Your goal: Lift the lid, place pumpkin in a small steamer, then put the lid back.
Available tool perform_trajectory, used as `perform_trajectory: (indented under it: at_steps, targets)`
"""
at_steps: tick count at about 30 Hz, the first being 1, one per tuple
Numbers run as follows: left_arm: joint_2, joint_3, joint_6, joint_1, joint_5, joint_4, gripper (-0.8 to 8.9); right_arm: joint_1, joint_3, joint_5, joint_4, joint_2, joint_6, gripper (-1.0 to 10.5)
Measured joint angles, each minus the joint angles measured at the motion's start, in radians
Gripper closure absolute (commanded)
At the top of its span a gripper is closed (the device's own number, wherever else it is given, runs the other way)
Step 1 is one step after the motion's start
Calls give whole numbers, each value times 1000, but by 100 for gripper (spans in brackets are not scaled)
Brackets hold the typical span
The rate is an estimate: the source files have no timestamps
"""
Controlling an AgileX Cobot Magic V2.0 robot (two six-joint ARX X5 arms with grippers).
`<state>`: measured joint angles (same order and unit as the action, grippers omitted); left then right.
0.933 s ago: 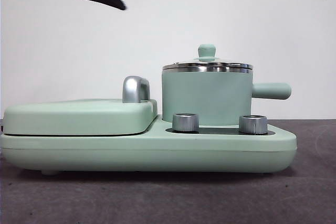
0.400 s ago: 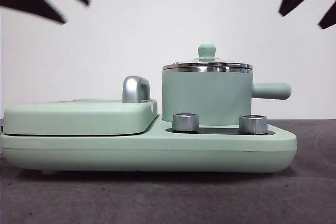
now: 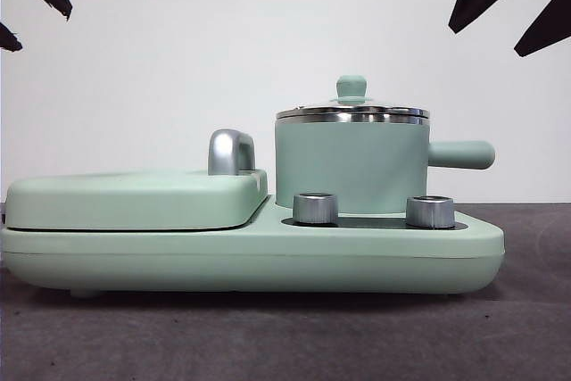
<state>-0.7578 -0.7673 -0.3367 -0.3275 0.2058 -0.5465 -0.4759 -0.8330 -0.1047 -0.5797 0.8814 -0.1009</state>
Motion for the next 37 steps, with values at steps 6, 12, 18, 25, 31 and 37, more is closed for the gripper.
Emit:
perform_trajectory:
  at_steps: [6,12,18,25,31,37]
  targets:
    - [5,0,-4,0,1,6,808,0,0,0,2,-5,0,930]
    - [16,0,8,0,2,-21,807,0,0,-25,1,-6,0,930]
    - [19,0,8,0,2,-18,807,0,0,-25,16,-6,0,930]
    - [23,0,25,0,2,-20,807,0,0,-26,16,-6,0,930]
    - [127,50,212,50,-2,29,807,0,0,-26,16,-6,0,930]
    - [323,280,301,182,-2,179,807,0,0,-26,16,-6,0,930]
